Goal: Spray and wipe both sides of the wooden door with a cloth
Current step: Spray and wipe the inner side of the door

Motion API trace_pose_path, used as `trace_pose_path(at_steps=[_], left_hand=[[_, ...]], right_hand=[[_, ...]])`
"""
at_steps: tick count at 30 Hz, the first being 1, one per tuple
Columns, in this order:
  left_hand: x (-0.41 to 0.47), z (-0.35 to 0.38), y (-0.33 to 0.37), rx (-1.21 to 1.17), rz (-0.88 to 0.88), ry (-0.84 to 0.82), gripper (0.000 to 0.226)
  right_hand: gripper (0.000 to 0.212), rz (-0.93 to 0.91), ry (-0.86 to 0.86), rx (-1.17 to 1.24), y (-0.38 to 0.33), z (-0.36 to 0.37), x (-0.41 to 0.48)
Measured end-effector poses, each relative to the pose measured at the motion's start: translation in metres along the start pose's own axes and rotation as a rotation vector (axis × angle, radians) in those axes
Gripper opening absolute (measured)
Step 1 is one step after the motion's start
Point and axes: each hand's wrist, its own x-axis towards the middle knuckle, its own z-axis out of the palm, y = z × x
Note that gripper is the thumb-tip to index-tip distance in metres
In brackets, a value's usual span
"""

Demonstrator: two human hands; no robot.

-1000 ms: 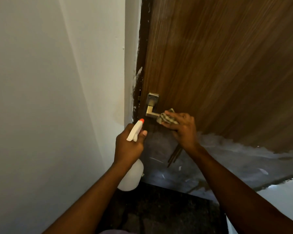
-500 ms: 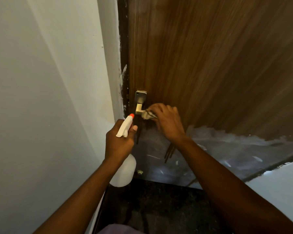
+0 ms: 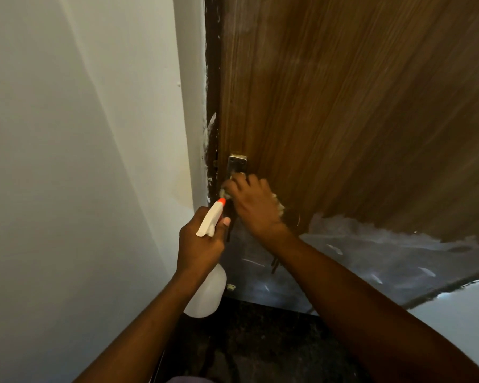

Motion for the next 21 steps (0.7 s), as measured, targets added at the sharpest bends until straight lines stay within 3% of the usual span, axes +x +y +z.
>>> trace_pose_path(at_steps=[4, 7, 10, 16, 21], left_hand=[[0.001, -0.003, -0.004, -0.049, -0.035, 0.008, 0.045], [0.003, -0.004, -0.005, -0.037, -0.018, 0.01, 0.042], [0.002, -0.003, -0.007, -0.047, -0.041, 0.003, 0.045], [-0.001, -0.011, -0.011, -0.067, -0.027, 0.007, 0.043], [-0.011, -0.005, -0.009, -0.086, -0.061, -0.036, 0.043]], right_hand=[[0.059, -0.019, -0.011, -0.071, -0.021, 0.008, 0.018], [0.045, 0.214, 0.045, 0.157, -0.014, -0.003, 0.031], [0.035, 0.314, 0.054, 0.145, -0.024, -0.013, 0.041], [0.039, 0.082, 0.226, 0.189, 0.047, 0.0, -0.03], [0.041, 0.062, 0.152, 0.17, 0.069, 0.001, -0.038]])
